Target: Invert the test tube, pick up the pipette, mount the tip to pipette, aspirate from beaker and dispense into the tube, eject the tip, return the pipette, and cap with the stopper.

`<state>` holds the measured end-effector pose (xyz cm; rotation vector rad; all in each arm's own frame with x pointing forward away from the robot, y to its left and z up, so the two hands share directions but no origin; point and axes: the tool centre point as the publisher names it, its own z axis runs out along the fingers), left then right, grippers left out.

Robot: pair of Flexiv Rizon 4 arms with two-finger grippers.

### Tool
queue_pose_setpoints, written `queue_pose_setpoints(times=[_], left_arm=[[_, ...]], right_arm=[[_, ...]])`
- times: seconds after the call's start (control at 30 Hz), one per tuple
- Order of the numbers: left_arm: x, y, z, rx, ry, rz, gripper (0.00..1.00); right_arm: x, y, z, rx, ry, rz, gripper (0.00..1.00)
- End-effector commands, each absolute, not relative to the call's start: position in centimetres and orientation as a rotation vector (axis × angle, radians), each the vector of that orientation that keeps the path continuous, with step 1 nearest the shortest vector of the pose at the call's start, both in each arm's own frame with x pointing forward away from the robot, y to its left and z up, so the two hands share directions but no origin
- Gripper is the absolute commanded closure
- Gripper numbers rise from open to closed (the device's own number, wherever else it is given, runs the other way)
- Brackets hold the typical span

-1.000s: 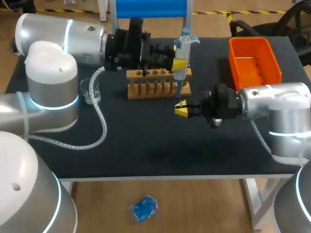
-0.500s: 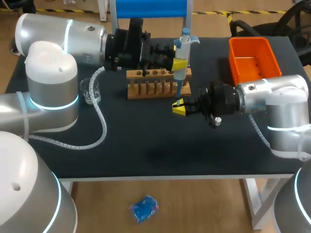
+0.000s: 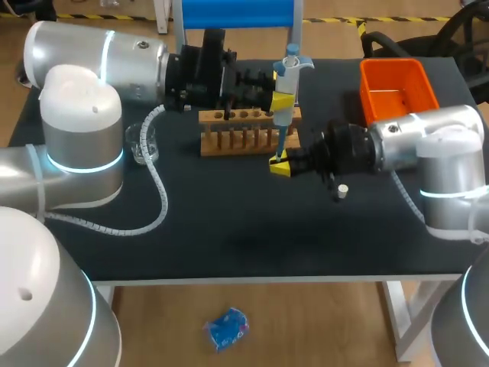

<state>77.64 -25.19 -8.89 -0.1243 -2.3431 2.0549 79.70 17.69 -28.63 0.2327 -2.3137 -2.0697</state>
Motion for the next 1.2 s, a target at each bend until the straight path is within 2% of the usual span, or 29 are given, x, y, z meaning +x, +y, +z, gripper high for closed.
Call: queue_pose_setpoints(times=[0.03,1.2], left_arm=[[77.6,-25.1,-8.8,-0.126,-2.342,2.055,1.0],[77.6,-25.1,-8.8,-0.126,-2.342,2.055,1.0]], right_arm=[[79.8,17.5,-28.3,0.243,-2.317,-2.065,1.0],[78.8,17.3,-27.8,0.277,-2.325,-2.059,1.0]])
